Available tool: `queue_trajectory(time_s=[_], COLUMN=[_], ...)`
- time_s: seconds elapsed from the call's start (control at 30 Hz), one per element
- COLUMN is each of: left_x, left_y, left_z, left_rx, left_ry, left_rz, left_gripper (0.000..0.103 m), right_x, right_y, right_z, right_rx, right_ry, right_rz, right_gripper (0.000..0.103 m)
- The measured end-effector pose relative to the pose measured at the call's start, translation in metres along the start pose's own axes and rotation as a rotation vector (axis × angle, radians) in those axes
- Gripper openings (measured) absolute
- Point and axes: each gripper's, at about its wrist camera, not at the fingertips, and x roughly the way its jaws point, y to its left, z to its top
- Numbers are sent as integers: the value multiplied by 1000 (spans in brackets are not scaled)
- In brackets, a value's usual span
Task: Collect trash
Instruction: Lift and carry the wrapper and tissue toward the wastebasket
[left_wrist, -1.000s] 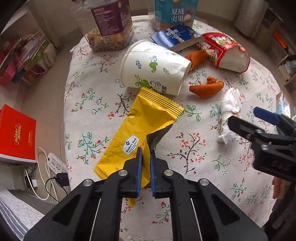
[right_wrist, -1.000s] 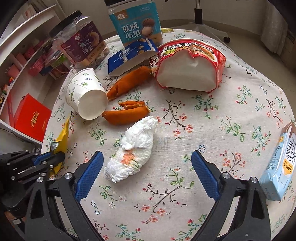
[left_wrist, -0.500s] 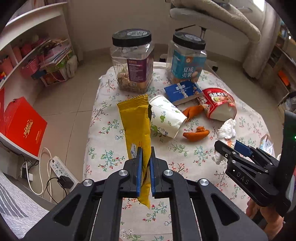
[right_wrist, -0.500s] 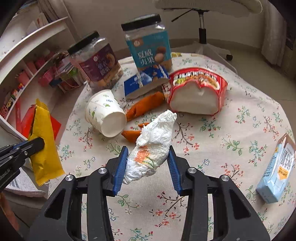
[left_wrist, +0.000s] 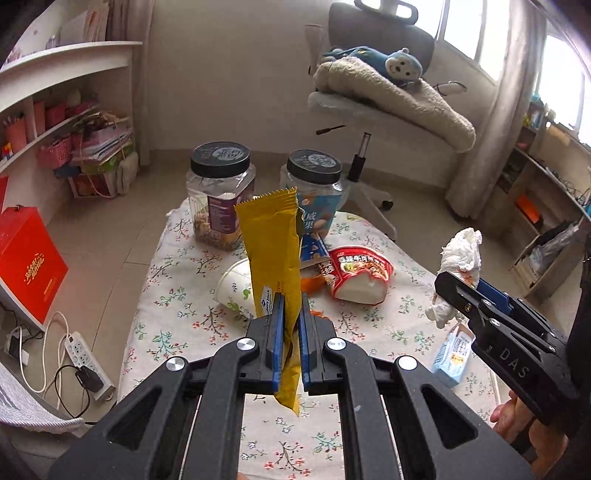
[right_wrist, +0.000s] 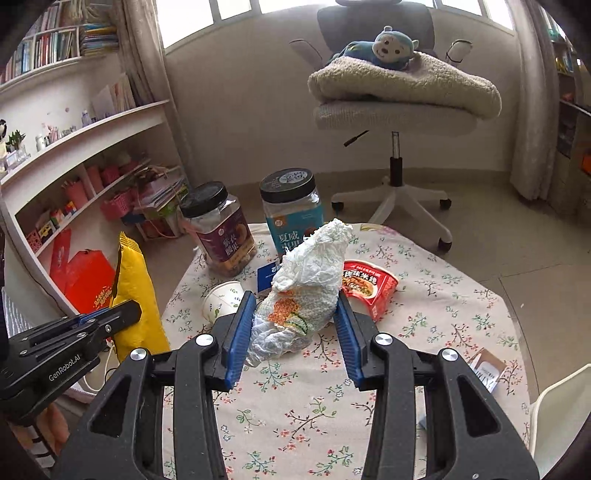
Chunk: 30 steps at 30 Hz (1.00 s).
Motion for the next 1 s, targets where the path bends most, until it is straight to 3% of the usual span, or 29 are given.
queue_trajectory(time_s=[0.47,1.0], left_x=[-6,3], left_y=[-81,-169], left_z=[-6,-19], left_rx=[134,249], left_ry=[-85,-80], left_rz=[-16,-111], left_gripper=[7,7], right_x=[-54,-130], right_y=[-65,-188], right_z=[-14,-19], right_rx=[16,217], right_ry=[-96,-172], right_rz=[-160,-370], right_gripper=[40,41])
